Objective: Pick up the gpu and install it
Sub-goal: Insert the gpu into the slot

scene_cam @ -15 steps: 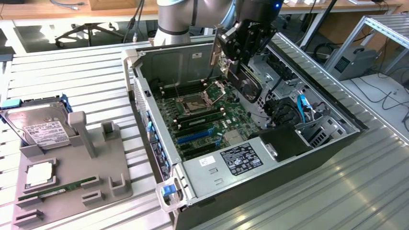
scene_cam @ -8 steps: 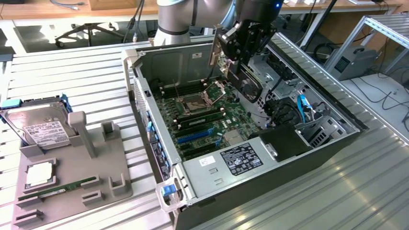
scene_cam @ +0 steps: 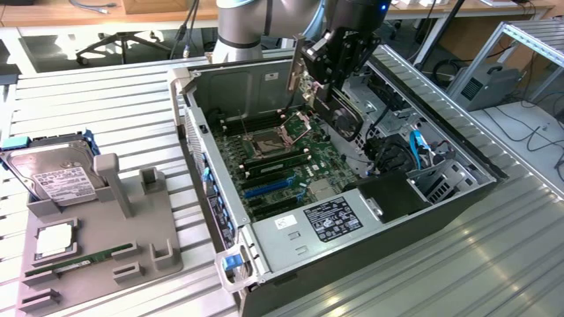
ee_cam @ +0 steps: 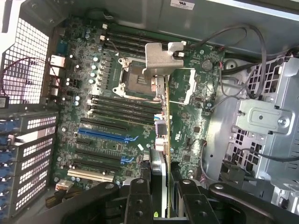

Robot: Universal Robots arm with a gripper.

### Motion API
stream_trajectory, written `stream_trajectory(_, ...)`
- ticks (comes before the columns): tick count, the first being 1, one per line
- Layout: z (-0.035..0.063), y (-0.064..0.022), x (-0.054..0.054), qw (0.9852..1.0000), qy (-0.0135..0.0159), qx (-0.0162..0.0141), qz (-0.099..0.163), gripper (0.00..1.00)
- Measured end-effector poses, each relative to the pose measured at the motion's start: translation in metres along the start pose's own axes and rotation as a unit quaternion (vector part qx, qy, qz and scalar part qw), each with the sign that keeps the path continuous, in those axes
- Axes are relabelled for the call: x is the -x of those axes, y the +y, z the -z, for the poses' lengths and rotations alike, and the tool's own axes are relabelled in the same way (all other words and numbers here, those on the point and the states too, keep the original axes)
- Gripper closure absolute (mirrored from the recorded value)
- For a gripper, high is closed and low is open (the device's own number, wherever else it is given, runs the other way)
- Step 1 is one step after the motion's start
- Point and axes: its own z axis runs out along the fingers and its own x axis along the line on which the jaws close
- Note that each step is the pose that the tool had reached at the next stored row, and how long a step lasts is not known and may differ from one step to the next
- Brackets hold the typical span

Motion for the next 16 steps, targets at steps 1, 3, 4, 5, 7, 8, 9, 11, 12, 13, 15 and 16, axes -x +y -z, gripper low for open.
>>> stream_trajectory(1, 0.0000, 0.0000, 0.0000, 1.0000, 0.0000, 0.0001, 0.002, 0.73)
stream_trajectory(3, 0.0000, 0.0000, 0.0000, 1.0000, 0.0000, 0.0002, 0.005, 0.73)
stream_trajectory(4, 0.0000, 0.0000, 0.0000, 1.0000, 0.0000, 0.0002, 0.007, 0.73)
stream_trajectory(5, 0.0000, 0.0000, 0.0000, 1.0000, 0.0000, 0.0002, 0.008, 0.73)
stream_trajectory(7, -0.0001, 0.0000, 0.0000, 0.9999, 0.0000, 0.0003, 0.011, 0.73)
stream_trajectory(8, -0.0001, 0.0000, 0.0000, 0.9999, -0.0001, 0.0004, 0.013, 0.73)
stream_trajectory(9, -0.0001, 0.0000, 0.0000, 0.9999, -0.0001, 0.0004, 0.014, 0.73)
stream_trajectory(11, -0.0001, 0.0000, 0.0000, 0.9999, -0.0001, 0.0005, 0.017, 0.73)
stream_trajectory(12, -0.0001, 0.0000, 0.0000, 0.9998, -0.0001, 0.0005, 0.018, 0.73)
stream_trajectory(13, -0.0001, 0.0000, 0.0000, 0.9998, -0.0001, 0.0006, 0.020, 0.73)
stream_trajectory(15, -0.0001, 0.0000, 0.0000, 0.9997, -0.0001, 0.0007, 0.023, 0.73)
stream_trajectory(16, -0.0001, 0.0000, 0.0000, 0.9997, -0.0001, 0.0007, 0.024, 0.73)
